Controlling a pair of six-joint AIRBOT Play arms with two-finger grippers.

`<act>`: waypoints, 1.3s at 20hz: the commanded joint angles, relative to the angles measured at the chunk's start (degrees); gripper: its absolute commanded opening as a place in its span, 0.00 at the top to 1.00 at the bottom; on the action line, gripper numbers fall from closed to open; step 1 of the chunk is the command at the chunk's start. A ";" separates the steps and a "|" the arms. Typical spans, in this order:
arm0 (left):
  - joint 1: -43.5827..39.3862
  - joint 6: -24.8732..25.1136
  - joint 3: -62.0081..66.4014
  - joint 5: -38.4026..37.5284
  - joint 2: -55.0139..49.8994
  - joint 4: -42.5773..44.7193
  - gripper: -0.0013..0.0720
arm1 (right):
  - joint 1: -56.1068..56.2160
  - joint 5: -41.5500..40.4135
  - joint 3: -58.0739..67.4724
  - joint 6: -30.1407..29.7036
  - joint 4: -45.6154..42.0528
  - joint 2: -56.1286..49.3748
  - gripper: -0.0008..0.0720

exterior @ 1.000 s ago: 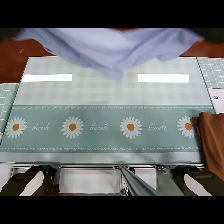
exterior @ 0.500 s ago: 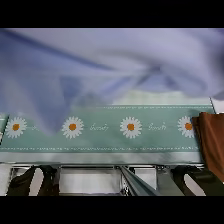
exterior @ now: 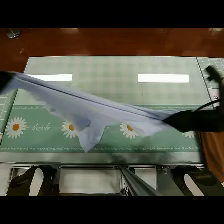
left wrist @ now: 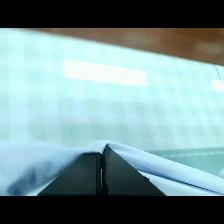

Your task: Fold the shirts.

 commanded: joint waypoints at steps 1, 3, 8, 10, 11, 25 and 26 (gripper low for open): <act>-6.88 0.96 -16.22 14.14 -1.86 -1.01 0.96 | -0.04 -14.67 -12.63 -1.77 0.39 -5.16 0.96; -11.87 0.96 -19.28 22.58 -6.40 -1.01 0.96 | -0.04 -20.48 -11.45 -3.32 0.63 -12.04 0.96; -19.58 0.90 -15.67 36.39 -23.06 -1.29 0.96 | -1.27 -25.49 2.56 -5.05 -0.09 -34.75 0.96; -20.94 0.74 -12.09 36.48 -29.53 -1.31 0.96 | -2.82 -24.79 10.19 -3.96 1.16 -42.91 0.96; -21.42 0.74 -10.25 36.46 -32.22 -1.46 0.96 | -3.78 -24.26 13.60 -2.51 2.49 -46.12 0.96; -9.05 0.28 -5.86 -1.97 -39.12 7.10 0.03 | -29.77 1.99 25.22 -12.37 1.11 -47.69 0.14; -9.05 0.35 -10.95 -0.94 -38.27 5.79 0.03 | -31.06 -1.42 18.95 -12.57 2.38 -45.33 0.14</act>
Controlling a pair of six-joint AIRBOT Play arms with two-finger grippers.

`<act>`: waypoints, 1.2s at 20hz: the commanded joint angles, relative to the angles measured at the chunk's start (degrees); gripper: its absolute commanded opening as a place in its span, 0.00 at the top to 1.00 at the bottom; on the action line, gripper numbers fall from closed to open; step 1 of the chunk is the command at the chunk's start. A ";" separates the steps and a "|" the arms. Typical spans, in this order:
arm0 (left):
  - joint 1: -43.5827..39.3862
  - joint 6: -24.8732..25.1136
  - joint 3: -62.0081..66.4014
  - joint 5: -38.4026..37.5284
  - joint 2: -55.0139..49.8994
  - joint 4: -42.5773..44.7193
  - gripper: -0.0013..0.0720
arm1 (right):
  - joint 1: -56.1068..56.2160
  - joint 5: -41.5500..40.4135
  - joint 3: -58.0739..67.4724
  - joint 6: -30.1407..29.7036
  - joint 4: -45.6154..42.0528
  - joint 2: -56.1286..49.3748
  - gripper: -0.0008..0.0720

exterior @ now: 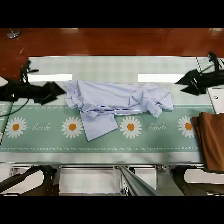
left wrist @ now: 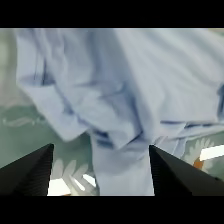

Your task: Fold the shirts.

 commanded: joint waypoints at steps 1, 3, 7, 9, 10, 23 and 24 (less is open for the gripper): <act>2.01 1.03 -12.76 -4.68 1.88 -2.36 0.03 | -5.35 -4.20 -14.03 -2.73 -3.61 6.36 0.14; 0.87 4.00 -21.03 1.99 2.86 -8.59 0.03 | -4.85 -9.75 -24.39 -3.39 -0.59 9.73 0.14; -2.95 4.35 -25.07 10.32 2.45 -12.50 0.03 | -1.42 -11.65 -31.45 -7.50 4.33 10.95 0.14; -6.91 4.50 -25.09 13.11 2.43 -15.02 0.03 | 0.83 -11.91 -31.45 -7.50 4.70 10.95 0.14; -9.84 4.48 -25.09 15.26 2.38 -15.34 0.03 | 2.01 -11.67 -31.45 -7.28 5.16 10.95 0.14; -28.26 8.63 -23.78 21.38 0.50 -19.21 0.96 | 5.90 -13.44 -31.43 -7.08 9.07 10.95 0.14; -28.15 8.83 -23.19 20.72 0.50 -19.19 0.96 | 5.95 -12.83 -31.43 -7.91 9.11 10.95 0.14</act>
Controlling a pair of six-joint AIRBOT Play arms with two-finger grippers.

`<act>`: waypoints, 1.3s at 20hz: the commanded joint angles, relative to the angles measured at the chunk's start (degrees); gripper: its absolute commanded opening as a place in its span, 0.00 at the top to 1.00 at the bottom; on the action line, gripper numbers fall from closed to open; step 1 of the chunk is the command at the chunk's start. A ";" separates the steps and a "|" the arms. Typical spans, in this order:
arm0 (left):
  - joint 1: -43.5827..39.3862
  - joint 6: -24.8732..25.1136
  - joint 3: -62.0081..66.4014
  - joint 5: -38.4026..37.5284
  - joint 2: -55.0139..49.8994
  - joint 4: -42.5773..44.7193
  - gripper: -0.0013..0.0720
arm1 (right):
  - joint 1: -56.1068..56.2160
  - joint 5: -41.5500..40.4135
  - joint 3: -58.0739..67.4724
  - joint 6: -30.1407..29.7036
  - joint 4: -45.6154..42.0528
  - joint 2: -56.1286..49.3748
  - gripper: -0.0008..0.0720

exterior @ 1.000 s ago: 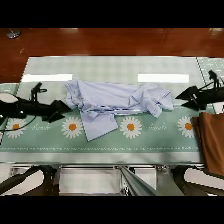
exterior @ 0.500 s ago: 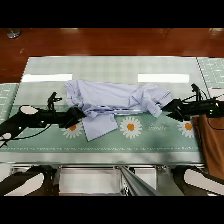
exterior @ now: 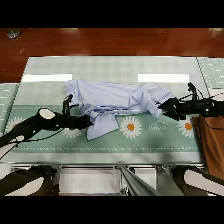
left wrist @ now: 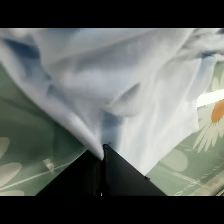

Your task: Fold the shirts.

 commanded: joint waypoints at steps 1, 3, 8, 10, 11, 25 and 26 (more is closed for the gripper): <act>-0.90 2.56 1.51 -1.92 0.07 -1.42 0.96 | 0.22 0.96 -0.02 -1.33 0.22 0.02 0.14; -0.92 2.56 1.99 -1.81 0.04 -1.42 0.96 | 0.22 0.46 -0.02 -1.20 -0.20 0.02 0.14; -0.92 2.54 2.58 -1.86 0.04 -1.60 0.96 | 0.22 -4.55 0.00 -0.50 -0.33 -0.55 0.14; -0.92 2.54 2.58 -1.88 0.04 -1.64 0.96 | 0.22 -6.21 0.24 0.13 -0.52 -2.36 0.14; -0.92 2.54 2.58 -1.88 0.04 -1.64 0.96 | 0.22 -6.43 0.63 0.87 -0.57 -3.69 0.14; 14.16 2.54 21.59 -9.09 8.81 -2.78 0.96 | 7.26 4.76 31.50 5.40 -3.52 -3.93 0.96; 16.24 2.56 25.99 -9.38 10.58 -3.74 0.96 | 7.26 5.49 36.92 6.12 -3.54 -2.91 0.96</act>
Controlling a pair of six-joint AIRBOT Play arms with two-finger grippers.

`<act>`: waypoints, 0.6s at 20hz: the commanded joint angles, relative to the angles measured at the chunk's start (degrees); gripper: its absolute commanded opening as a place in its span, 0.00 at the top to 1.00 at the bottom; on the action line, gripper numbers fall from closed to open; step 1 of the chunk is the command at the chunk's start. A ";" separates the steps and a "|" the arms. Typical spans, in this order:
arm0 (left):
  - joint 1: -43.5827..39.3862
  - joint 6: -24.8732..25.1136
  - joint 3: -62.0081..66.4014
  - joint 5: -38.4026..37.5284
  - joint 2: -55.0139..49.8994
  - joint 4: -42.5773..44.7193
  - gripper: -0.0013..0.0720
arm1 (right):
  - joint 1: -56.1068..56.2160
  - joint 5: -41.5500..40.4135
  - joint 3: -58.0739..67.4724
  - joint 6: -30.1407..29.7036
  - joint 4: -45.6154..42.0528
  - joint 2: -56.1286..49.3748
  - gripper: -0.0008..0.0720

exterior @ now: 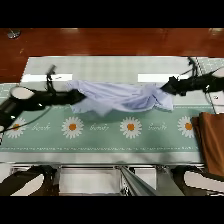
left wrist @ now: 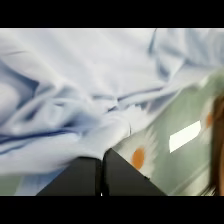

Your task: Fold the shirts.

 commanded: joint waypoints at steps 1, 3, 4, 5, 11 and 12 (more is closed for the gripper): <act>7.06 -0.02 13.18 -1.92 5.51 -1.88 0.96 | 0.13 4.59 18.38 2.82 -1.99 3.39 0.96; 9.97 -0.07 22.23 -1.92 8.50 -1.86 0.96 | 0.13 4.72 28.44 4.02 -3.21 5.90 0.96; 11.02 -0.09 26.08 -1.95 9.81 -1.86 0.96 | 0.13 4.72 32.48 4.83 -3.87 7.30 0.96; 12.04 -0.68 30.01 -1.95 11.32 -1.84 0.96 | 0.13 4.59 36.20 5.29 -4.59 9.14 0.96; 19.71 -0.66 43.34 -1.92 23.02 1.22 0.96 | 0.13 4.96 42.97 6.75 -9.99 23.76 0.96; 21.75 -0.85 43.56 -1.92 25.62 4.22 0.96 | 0.13 6.03 42.97 6.78 -10.99 26.34 0.96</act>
